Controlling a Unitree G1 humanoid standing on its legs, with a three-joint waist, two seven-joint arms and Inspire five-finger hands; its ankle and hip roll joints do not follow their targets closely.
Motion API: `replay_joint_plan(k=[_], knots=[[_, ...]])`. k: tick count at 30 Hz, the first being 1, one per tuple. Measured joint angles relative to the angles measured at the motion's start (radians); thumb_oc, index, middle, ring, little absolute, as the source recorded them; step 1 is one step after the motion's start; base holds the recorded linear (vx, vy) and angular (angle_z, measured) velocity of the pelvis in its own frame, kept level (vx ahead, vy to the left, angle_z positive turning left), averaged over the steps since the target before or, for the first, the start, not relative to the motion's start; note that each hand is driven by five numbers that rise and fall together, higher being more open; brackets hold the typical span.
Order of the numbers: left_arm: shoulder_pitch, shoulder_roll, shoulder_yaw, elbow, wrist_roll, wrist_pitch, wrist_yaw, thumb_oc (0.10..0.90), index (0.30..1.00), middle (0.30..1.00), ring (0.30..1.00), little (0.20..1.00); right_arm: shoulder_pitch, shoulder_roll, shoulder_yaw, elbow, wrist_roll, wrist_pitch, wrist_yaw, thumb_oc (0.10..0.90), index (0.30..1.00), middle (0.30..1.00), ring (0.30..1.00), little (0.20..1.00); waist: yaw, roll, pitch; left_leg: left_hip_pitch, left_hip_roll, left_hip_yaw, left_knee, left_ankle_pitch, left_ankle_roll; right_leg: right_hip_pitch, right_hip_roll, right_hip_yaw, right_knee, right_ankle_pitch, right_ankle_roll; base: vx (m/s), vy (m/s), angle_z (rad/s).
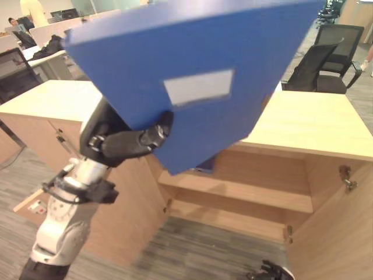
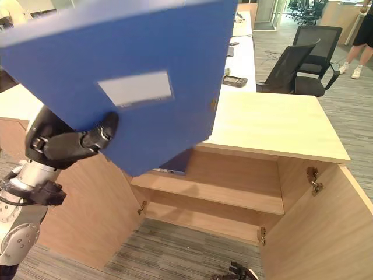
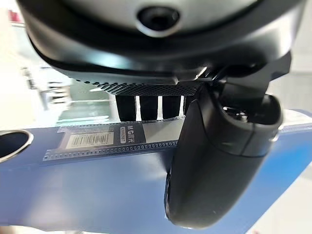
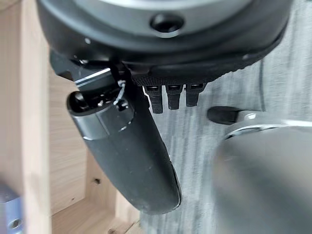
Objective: Put the empty folder in the office cabinet
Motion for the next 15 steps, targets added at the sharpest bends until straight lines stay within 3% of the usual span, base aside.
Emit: replay_joint_plan(k=[8, 15], knots=[[0.021, 0.188, -0.035, 0.016, -0.083, 0.070, -0.093, 0.400, 0.300, 0.300, 0.300, 0.300, -0.016, -0.022, 0.000, -0.086, 0.039, -0.009, 0.002, 0.800, 0.900, 0.900, 0.900, 0.900, 0.002, 0.000, 0.000, 0.001, -0.002, 0.001, 0.000, -0.001, -0.001, 0.000, 0.002, 0.001, 0.000, 0.002, -0.002, 0.00, 0.000, 0.00], [0.028, 0.218, -0.088, 0.123, -0.068, 0.111, -0.145, 0.400, 0.300, 0.300, 0.300, 0.300, -0.016, -0.070, -0.004, -0.261, 0.086, -0.020, 0.003, 0.800, 0.900, 0.900, 0.900, 0.900, -0.004, -0.004, 0.002, 0.002, 0.001, 0.006, 0.000, -0.001, -0.004, -0.002, 0.006, 0.005, 0.000, 0.000, -0.002, 0.00, 0.004, -0.02]])
